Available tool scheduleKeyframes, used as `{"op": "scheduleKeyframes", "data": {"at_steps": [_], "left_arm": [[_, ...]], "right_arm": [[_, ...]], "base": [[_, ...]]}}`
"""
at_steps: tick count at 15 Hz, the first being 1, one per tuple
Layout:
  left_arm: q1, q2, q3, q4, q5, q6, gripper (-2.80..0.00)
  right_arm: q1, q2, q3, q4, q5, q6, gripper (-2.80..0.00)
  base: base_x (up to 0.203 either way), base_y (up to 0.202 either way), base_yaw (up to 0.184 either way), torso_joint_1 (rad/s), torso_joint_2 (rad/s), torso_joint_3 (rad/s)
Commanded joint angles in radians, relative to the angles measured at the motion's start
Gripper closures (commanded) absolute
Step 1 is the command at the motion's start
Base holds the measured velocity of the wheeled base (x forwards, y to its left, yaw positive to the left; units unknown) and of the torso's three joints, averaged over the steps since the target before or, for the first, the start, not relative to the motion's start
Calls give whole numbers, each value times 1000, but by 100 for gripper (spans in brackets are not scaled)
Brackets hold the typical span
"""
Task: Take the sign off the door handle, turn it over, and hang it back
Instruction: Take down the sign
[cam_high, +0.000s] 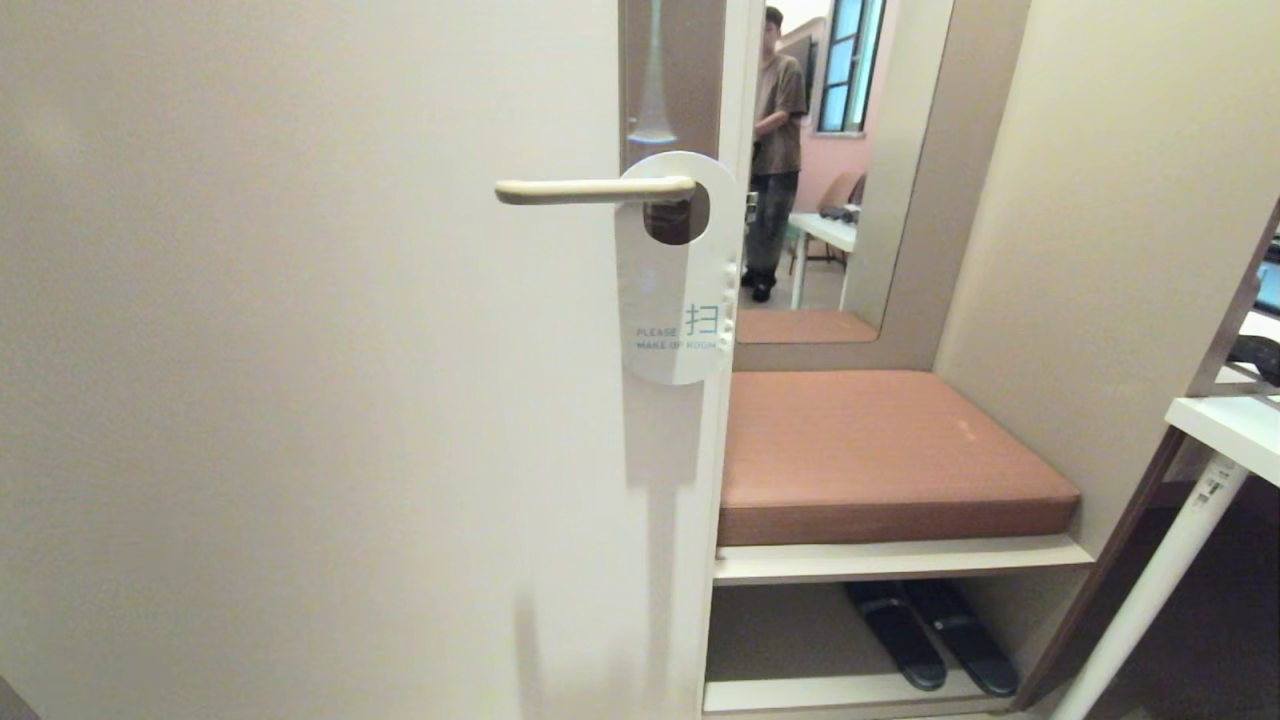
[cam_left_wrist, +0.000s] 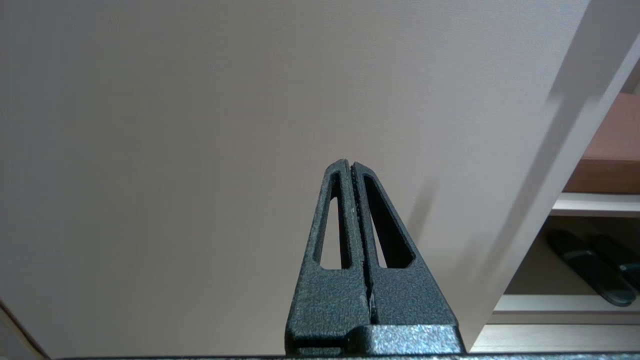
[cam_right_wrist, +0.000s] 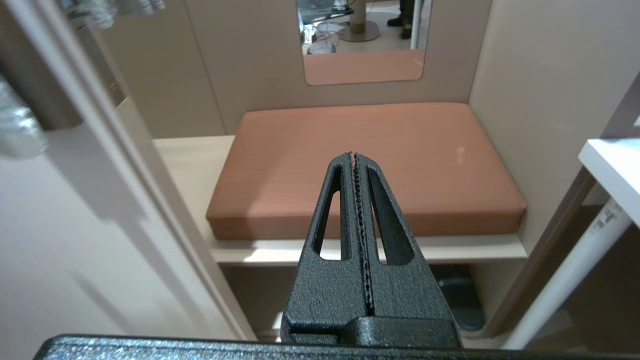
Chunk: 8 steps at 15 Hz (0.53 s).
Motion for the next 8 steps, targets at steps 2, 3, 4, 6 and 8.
{"op": "scheduleKeyframes", "data": {"at_steps": [2,3,4,6,8], "left_arm": [[0,0,0,0,1,-1,0],[0,0,0,0,1,-1,0],[0,0,0,0,1,-1,0],[0,0,0,0,1,-1,0],[0,0,0,0,1,-1,0]], "right_arm": [[-146,130,-14,-48,205,-25,0],[-191,176,-23,-70,295,-44,0],[-240,226,-35,-101,401,-73,0],[-299,316,-67,-159,580,-119,0],[-327,400,-80,-225,677,-173,0]], "base": [[0,0,0,0,0,0],[0,0,0,0,0,0],[0,0,0,0,0,0],[0,0,0,0,0,0],[0,0,0,0,0,0]]}}
